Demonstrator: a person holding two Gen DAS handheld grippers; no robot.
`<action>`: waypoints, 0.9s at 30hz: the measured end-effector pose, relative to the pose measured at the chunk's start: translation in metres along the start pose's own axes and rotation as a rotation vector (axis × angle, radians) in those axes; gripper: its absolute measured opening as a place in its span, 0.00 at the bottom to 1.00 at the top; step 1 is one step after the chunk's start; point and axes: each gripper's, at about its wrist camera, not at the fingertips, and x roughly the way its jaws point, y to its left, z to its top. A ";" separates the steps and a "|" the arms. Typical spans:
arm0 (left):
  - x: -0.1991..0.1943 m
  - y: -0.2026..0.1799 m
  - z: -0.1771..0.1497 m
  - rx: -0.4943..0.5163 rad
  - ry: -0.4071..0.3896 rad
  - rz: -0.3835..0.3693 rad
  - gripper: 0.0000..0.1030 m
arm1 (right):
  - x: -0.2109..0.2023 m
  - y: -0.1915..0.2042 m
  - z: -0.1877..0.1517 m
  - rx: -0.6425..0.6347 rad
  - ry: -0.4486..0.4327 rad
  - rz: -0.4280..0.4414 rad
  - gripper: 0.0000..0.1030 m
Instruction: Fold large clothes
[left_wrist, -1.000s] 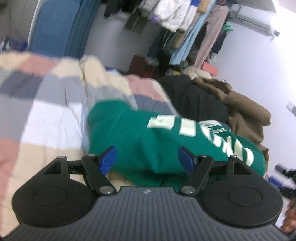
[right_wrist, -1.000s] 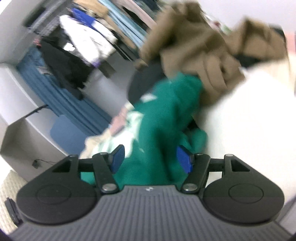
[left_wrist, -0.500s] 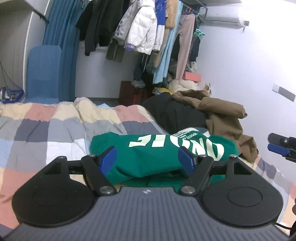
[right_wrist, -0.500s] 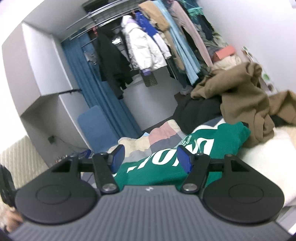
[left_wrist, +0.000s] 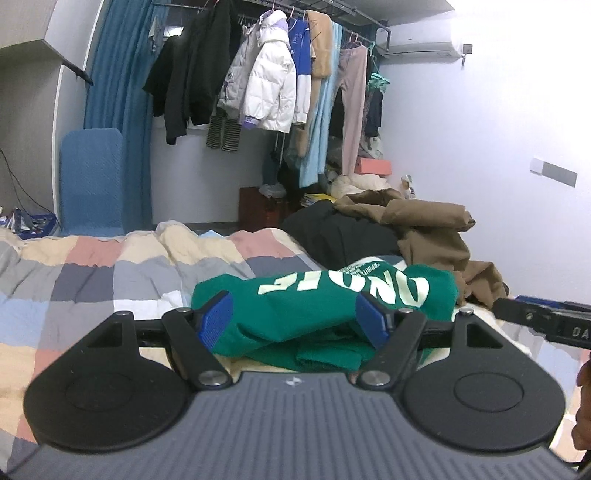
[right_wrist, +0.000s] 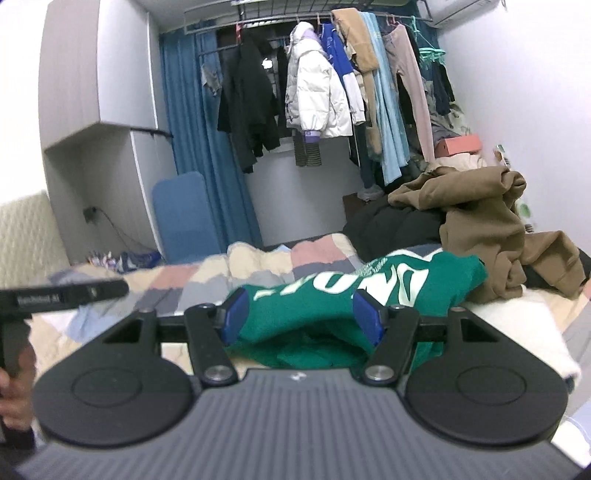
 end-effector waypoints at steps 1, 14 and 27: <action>-0.003 0.000 -0.003 0.005 -0.004 -0.002 0.75 | 0.000 0.000 -0.003 0.008 0.014 0.001 0.63; -0.003 0.009 -0.022 0.021 0.021 0.013 0.76 | 0.010 0.014 -0.023 -0.023 0.059 -0.036 0.63; 0.003 0.017 -0.021 0.034 0.025 0.025 0.83 | 0.016 0.018 -0.020 -0.030 0.050 -0.057 0.63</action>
